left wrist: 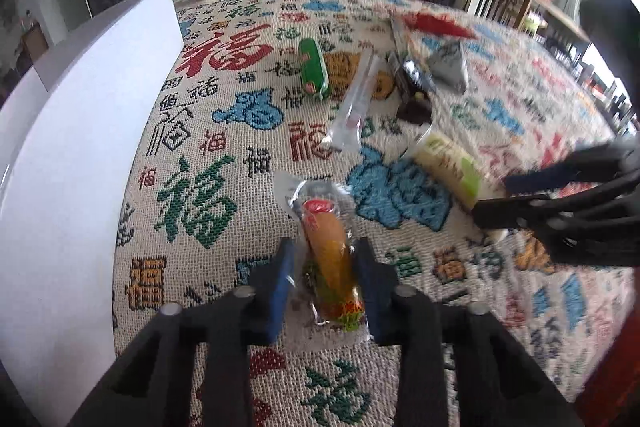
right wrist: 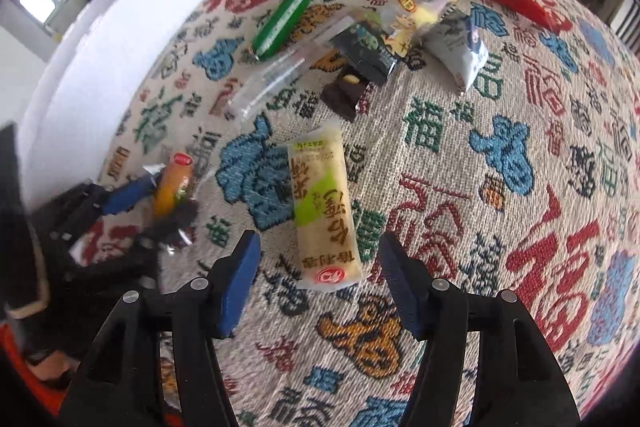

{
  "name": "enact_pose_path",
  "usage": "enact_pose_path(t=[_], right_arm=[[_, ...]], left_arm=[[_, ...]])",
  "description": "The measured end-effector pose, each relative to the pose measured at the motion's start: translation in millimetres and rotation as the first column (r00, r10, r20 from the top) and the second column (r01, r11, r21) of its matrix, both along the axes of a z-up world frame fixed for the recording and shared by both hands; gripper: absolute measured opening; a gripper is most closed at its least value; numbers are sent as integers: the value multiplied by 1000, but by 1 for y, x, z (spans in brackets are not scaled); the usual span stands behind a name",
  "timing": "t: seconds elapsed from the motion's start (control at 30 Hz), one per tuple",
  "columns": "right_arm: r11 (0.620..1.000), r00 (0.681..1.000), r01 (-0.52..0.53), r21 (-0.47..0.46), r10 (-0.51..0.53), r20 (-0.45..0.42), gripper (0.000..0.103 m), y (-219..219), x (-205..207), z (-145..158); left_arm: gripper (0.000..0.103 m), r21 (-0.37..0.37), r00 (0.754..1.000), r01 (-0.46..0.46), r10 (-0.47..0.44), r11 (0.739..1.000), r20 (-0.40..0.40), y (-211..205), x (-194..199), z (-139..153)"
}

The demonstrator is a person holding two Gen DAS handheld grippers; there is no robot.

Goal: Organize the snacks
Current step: 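Grasp the corn snack with the left tool while the right tool grasps the rice cake bar, then carry both snacks into the white box and open both tools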

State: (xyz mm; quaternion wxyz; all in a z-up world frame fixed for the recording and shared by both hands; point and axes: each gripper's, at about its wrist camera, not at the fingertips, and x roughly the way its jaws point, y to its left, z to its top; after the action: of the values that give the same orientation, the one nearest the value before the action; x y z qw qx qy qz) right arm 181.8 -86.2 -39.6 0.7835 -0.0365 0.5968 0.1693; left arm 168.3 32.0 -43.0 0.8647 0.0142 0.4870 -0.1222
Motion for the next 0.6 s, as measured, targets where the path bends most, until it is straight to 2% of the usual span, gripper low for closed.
enact_pose_path(t=[0.03, 0.1, 0.13, 0.23, 0.37, 0.4, 0.47, 0.5, 0.53, 0.6], right_arm=[[1000, 1000, -4, -19, 4, -5, 29, -1, -1, -4], [999, 999, 32, -8, -32, 0, 30, -10, -5, -3], [999, 999, 42, 18, -43, 10, 30, -13, -9, 0], [993, 997, 71, 94, -74, 30, 30, -25, -20, 14], [983, 995, 91, 157, -95, 24, 30, -31, -30, 25], [983, 995, 91, 159, -96, 23, 30, -32, -31, 25], [983, 995, 92, 161, -97, 24, 30, -31, -33, 25], [982, 995, 91, 165, -96, 24, 30, -32, -35, 26], [980, 995, 91, 176, -97, 23, 30, -31, -37, 26], [977, 995, 90, 192, -97, 25, 30, -35, -43, 30]], left_arm=[[19, -64, 1000, -8, 9, 998, 1, 11, -4, 7], [13, -135, 1000, -19, 17, 991, -15, 23, -8, 10], [1, -168, 1000, -28, 26, 985, -15, 31, -12, 12], [1, -205, 1000, -28, 25, 978, -18, 37, -19, 13], [2, -174, 1000, -24, 23, 984, -6, 36, -21, 6], [9, -192, 999, -35, 32, 981, -19, 39, -19, 4], [40, -237, 998, -50, 37, 970, -57, 45, -16, 1], [69, -233, 997, -58, 44, 971, -67, 45, -16, -1], [75, -211, 997, -66, 55, 975, -57, 43, -18, -2], [75, -171, 998, -51, 43, 984, -47, 34, -20, -5]])
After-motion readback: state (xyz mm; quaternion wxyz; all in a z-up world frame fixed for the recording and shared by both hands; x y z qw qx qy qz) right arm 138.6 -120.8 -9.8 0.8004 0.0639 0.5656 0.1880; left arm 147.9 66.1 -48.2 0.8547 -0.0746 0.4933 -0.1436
